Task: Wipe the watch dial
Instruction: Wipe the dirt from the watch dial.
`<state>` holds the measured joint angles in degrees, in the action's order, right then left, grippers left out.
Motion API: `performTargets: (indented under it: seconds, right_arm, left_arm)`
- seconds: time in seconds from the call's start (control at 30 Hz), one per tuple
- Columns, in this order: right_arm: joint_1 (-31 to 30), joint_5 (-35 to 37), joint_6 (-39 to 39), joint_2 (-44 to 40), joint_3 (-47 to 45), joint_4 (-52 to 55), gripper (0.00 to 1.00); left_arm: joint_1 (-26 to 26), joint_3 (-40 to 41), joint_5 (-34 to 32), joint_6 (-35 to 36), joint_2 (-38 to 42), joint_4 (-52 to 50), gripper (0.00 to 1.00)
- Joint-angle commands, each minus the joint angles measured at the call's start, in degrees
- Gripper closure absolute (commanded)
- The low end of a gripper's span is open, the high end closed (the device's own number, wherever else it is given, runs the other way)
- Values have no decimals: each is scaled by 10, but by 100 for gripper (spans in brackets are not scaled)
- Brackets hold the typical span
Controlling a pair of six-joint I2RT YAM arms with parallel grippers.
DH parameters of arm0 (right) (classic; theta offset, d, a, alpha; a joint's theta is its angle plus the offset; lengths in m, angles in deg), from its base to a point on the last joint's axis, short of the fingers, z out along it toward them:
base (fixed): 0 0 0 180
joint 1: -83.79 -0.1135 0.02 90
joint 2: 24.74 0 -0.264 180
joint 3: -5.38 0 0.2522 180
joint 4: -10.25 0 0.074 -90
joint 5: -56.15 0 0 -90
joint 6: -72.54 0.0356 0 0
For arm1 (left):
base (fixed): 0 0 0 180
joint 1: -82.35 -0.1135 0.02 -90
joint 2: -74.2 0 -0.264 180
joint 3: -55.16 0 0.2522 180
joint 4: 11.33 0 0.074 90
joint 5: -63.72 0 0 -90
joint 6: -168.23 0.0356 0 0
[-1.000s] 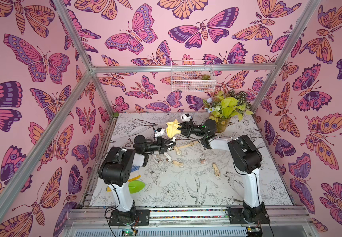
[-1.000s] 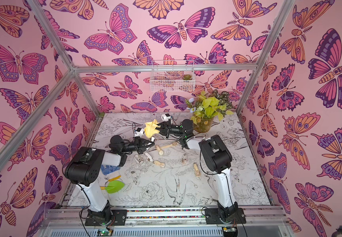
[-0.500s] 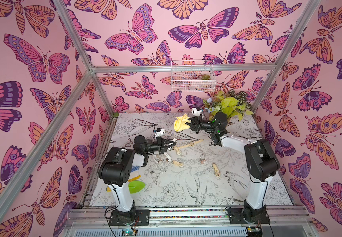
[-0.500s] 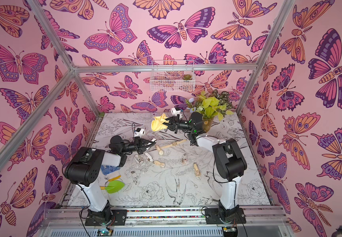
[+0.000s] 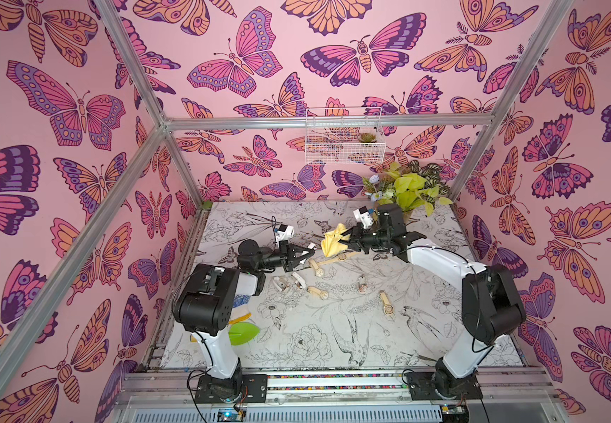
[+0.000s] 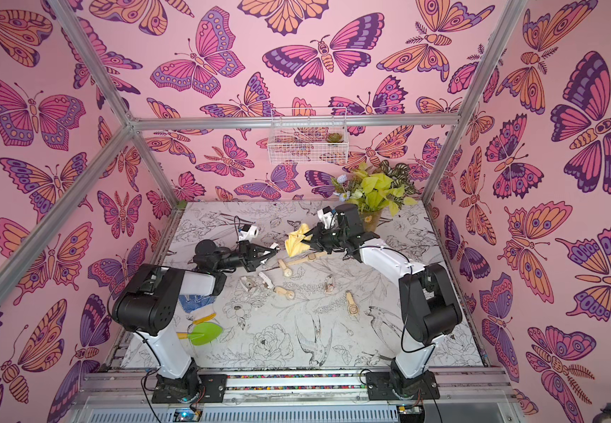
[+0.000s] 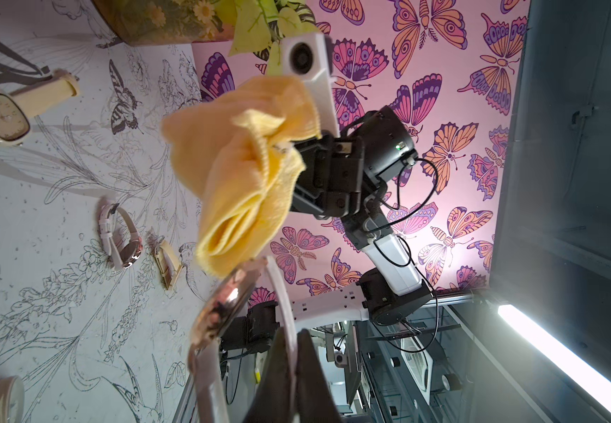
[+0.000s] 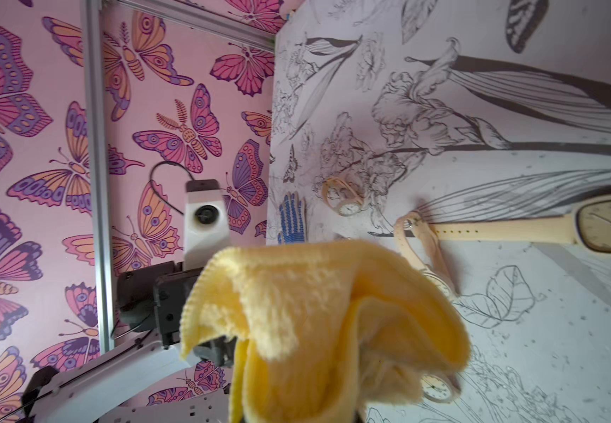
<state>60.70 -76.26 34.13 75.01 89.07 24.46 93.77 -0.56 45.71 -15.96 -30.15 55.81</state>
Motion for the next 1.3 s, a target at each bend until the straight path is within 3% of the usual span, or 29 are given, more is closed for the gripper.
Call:
performTargets:
  seconds: [0.0, 0.7, 1.27]
  right_arm:
    - [-6, 15, -23, 14, 2, 26, 100]
    - [-38, -93, 2, 36, 56, -37, 100]
    - [-49, -135, 26, 17, 71, -92, 100]
  left_arm:
    - [9, -29, -3, -8, 4, 7, 100]
    - [33, -58, 20, -5, -57, 7, 100]
    - [35, -45, 45, 7, -107, 7, 100]
